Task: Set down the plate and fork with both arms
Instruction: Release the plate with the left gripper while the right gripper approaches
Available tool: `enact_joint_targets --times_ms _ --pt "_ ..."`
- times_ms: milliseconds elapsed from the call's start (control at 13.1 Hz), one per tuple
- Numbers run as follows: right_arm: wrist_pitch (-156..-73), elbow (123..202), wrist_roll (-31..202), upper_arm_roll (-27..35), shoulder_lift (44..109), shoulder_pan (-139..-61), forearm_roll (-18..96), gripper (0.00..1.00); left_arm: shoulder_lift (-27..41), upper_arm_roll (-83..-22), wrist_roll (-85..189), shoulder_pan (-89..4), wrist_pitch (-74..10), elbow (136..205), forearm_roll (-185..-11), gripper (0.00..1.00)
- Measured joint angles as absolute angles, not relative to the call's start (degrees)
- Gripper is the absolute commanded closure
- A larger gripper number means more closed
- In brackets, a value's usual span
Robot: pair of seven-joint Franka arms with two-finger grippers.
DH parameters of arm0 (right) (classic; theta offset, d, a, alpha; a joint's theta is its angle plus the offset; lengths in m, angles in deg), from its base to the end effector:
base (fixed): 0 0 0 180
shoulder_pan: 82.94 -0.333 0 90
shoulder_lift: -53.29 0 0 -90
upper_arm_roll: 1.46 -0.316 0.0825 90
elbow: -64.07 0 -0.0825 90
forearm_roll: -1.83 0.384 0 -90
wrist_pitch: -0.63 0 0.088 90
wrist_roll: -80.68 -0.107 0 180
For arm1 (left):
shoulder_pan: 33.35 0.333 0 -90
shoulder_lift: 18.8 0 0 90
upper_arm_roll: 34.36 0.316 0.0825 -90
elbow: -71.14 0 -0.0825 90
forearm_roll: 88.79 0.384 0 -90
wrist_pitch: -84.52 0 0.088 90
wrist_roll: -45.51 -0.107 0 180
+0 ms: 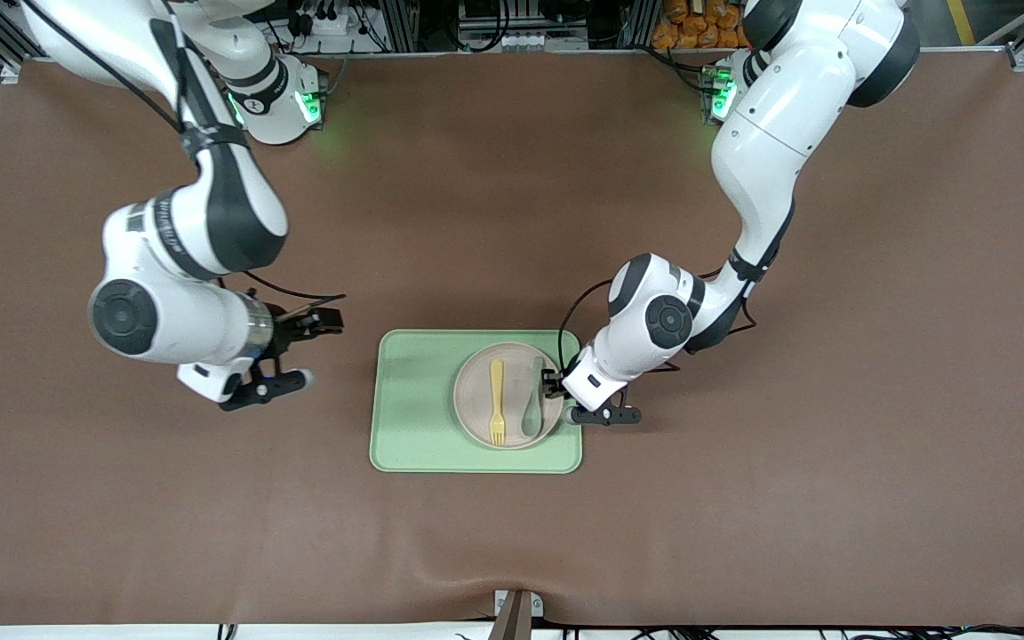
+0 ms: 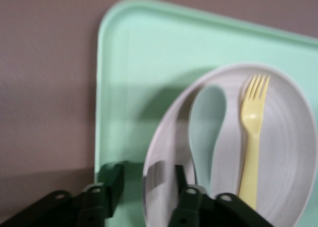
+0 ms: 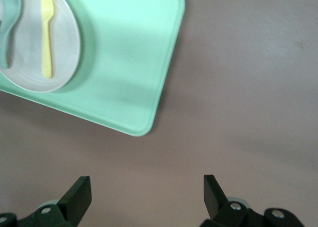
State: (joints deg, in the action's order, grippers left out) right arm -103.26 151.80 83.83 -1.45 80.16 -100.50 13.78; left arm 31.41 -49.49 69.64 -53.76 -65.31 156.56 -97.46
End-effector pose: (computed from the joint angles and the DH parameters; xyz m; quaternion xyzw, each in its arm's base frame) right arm 0.6310 0.2175 0.3729 -0.9803 -0.1442 0.1044 0.0858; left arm 0.6237 -0.3938 0.1878 0.9812 0.0206 0.0448 0.1868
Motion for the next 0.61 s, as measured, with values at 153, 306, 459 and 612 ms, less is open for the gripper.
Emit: enact_joint_targets --times_ms 153,306,459,612 --pt "-107.7 151.8 83.9 -1.5 82.1 -103.4 13.8 0.00 28.7 -48.4 69.6 -53.4 -61.3 154.9 -94.5 0.00" --pt "-113.3 151.8 83.8 -1.5 84.5 -107.4 13.8 0.00 22.9 -48.2 69.6 -53.2 -53.2 153.2 -93.6 0.00" --pt "-115.7 151.7 83.8 -1.5 86.0 -110.4 13.8 0.00 14.8 -47.6 69.7 -51.3 -42.4 152.7 -93.5 0.00" --pt "-120.4 151.5 83.8 -1.5 87.4 -112.4 13.8 0.00 7.2 -47.2 69.7 -46.4 -31.9 152.7 -93.3 0.00"
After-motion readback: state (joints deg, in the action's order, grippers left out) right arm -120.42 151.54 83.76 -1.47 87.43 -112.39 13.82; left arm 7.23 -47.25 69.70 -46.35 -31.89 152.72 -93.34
